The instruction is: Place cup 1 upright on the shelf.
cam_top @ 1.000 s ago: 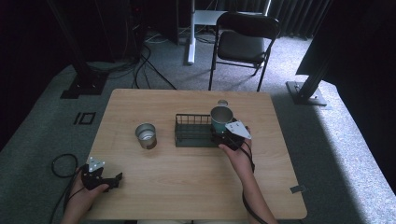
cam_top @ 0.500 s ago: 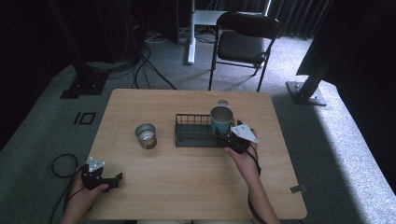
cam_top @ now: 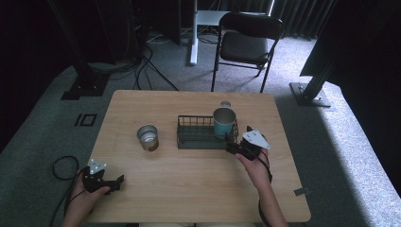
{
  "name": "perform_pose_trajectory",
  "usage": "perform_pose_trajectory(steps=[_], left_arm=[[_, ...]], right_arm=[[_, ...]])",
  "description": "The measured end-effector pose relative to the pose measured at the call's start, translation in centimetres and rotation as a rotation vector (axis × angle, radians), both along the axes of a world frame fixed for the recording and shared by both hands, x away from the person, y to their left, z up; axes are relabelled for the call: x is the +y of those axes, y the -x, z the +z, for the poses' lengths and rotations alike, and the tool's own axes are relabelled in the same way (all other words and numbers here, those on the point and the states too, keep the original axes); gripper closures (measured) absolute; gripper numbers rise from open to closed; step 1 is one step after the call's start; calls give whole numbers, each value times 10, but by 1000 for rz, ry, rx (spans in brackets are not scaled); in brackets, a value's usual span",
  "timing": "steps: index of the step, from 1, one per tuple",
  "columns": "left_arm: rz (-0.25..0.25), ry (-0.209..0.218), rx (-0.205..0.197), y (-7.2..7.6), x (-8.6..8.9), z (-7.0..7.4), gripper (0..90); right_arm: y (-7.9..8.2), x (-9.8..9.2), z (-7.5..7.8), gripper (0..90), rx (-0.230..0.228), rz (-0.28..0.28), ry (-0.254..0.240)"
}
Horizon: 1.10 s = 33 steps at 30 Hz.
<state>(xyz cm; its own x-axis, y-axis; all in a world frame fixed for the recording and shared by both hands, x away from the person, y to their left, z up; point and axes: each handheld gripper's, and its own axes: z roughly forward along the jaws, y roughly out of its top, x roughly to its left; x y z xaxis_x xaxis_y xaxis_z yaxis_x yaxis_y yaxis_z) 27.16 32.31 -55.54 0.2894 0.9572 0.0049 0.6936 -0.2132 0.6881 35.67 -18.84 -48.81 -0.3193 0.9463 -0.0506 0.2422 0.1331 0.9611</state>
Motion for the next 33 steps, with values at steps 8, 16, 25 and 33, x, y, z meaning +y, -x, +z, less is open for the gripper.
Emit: perform_pose_trajectory(steps=[8, 16, 25, 33], left_arm=[[0, 0, 0, 0, 0, 0, 20], [0, 0, 0, 0, 0, 0, 20], [0, 0, 0, 0, 0, 0, 20], [0, 0, 0, 0, 0, 0, 20]], right_arm=[[10, -14, -8, 105, 5, 23, 1], [18, -24, -11, 105, 7, 56, -11], [24, -38, -18, 106, 53, 40, -21], [30, -55, -26, 106, 106, 87, -46]])
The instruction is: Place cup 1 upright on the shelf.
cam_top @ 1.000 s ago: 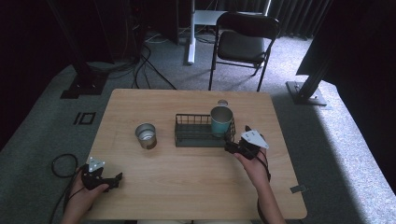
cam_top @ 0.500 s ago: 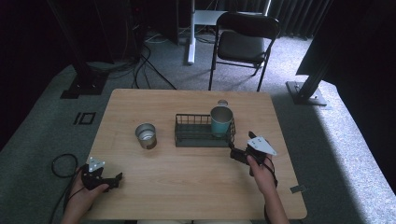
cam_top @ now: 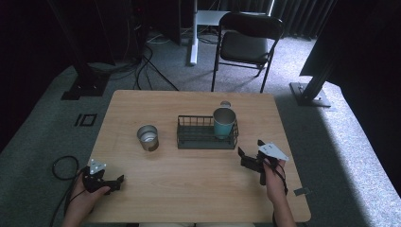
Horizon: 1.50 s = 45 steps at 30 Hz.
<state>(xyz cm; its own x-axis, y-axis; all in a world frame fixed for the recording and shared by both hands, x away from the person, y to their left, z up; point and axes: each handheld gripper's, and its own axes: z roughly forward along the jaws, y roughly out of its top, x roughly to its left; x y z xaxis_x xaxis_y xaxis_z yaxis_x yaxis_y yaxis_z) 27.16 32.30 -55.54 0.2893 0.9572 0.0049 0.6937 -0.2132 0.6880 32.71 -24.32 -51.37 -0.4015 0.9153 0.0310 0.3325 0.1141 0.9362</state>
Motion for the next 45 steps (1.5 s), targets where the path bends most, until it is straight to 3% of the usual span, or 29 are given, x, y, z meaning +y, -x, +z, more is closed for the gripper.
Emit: perform_pose_trajectory(steps=[4, 9, 18, 24, 29, 34, 41, 45], left_arm=[[0, -1, 0, 0, 0, 0, 20], [-1, -1, 0, 0, 0, 0, 20], [-1, -1, 0, 0, 0, 0, 20], [0, -1, 0, 0, 0, 0, 19], [0, -1, 0, 0, 0, 0, 20], [0, -1, 0, 0, 0, 0, 20], [0, -1, 0, 0, 0, 0, 20], [-1, -1, 0, 0, 0, 0, 20]], right_arm=[[3, -10, -3, 106, 30, 34, 20], [6, -21, -6, 106, 44, 51, 0], [17, -38, -6, 107, 77, 231, 25], [22, -45, -11, 107, 118, 302, 21], [26, -53, -14, 107, 160, 358, 58], [28, -59, -20, 107, 214, 375, 104], [30, -68, -30, 106, 255, 282, 138], [33, -71, -35, 106, 279, 288, 166]])
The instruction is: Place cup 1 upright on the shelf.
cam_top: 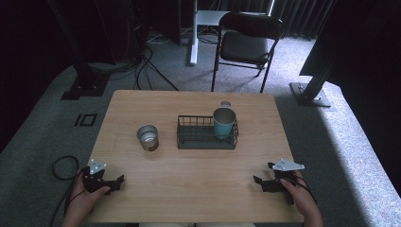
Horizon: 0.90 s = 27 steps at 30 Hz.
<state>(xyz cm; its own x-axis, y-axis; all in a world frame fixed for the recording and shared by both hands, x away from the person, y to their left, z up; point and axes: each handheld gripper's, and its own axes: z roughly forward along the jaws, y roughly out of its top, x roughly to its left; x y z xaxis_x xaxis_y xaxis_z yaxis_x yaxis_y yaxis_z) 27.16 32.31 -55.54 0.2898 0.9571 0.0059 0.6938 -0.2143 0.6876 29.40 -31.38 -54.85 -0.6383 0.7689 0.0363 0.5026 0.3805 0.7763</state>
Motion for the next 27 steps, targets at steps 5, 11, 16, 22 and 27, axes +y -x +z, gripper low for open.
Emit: perform_pose_trajectory(steps=[5, 11, 16, 22, 27], left_arm=[[0, 0, 0, 0, 0, 0, 20], [0, 0, 0, 0, 0, 0, 20], [0, 0, 0, 0, 0, 0, 20], [0, 0, 0, 0, 0, 0, 20], [0, 0, -1, 0, 0, 0, 20]], right_arm=[[2, 2, -6, 106, 28, 47, -1], [3, 6, -8, 107, 74, 92, 4], [1, 8, -8, 107, 59, 64, 39], [2, 11, -9, 106, 41, 78, 80], [2, 11, -9, 107, 41, 75, 81]])
